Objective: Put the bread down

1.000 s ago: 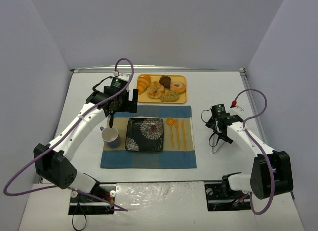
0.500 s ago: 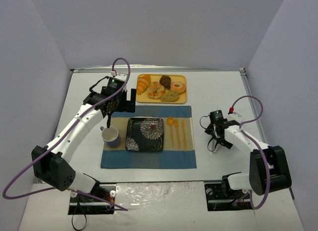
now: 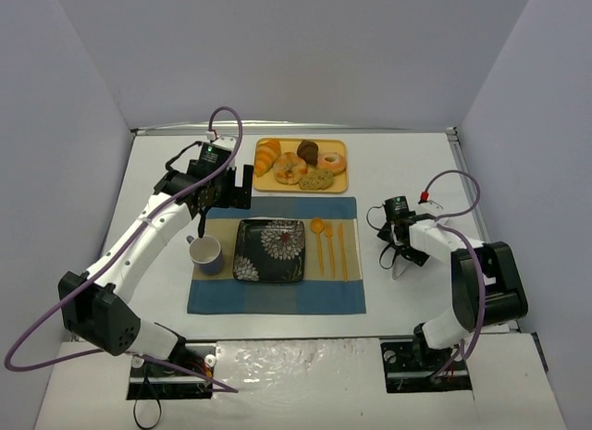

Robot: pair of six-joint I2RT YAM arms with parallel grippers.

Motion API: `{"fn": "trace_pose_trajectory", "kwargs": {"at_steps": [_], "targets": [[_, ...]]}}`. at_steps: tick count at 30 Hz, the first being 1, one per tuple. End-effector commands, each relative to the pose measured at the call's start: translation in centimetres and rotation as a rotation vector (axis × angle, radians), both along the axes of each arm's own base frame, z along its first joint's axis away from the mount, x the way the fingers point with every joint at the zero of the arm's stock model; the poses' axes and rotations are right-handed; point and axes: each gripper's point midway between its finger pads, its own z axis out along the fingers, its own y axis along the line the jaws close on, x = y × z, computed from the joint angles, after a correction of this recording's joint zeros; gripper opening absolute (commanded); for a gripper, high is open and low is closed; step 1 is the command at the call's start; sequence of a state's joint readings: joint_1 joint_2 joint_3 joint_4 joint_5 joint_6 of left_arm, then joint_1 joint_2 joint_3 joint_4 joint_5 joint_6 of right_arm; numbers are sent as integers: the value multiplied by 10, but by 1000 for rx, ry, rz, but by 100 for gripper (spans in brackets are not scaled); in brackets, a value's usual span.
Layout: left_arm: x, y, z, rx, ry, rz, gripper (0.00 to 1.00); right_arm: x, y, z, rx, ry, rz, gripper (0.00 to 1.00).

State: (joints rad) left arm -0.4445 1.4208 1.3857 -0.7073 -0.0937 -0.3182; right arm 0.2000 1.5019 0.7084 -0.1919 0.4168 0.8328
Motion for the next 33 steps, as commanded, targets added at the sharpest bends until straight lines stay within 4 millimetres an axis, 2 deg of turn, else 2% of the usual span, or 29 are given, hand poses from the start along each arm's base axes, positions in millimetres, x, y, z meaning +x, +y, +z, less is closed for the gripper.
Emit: {"fn": "trace_pose_trajectory", "kwargs": {"at_steps": [1, 8, 11, 18, 20, 25, 33], "targets": [[11, 1, 43, -23, -114, -3, 97, 19, -15, 11, -69, -27, -38, 100], [11, 6, 50, -9, -120, 2, 97, 46, -10, 10, -70, -5, 38, 100], [12, 6, 53, -8, -120, 5, 97, 62, 5, 3, -21, 3, 122, 100], [12, 5, 55, -17, -118, 7, 97, 78, 27, -7, 55, 11, 257, 100], [11, 5, 55, -15, -116, 7, 97, 77, 27, -5, 51, 10, 268, 100], [13, 5, 58, -16, -122, 7, 97, 68, 12, 0, 2, 15, 192, 100], [12, 6, 59, -10, -121, 3, 97, 78, 2, 2, -25, -18, 100, 100]]}}
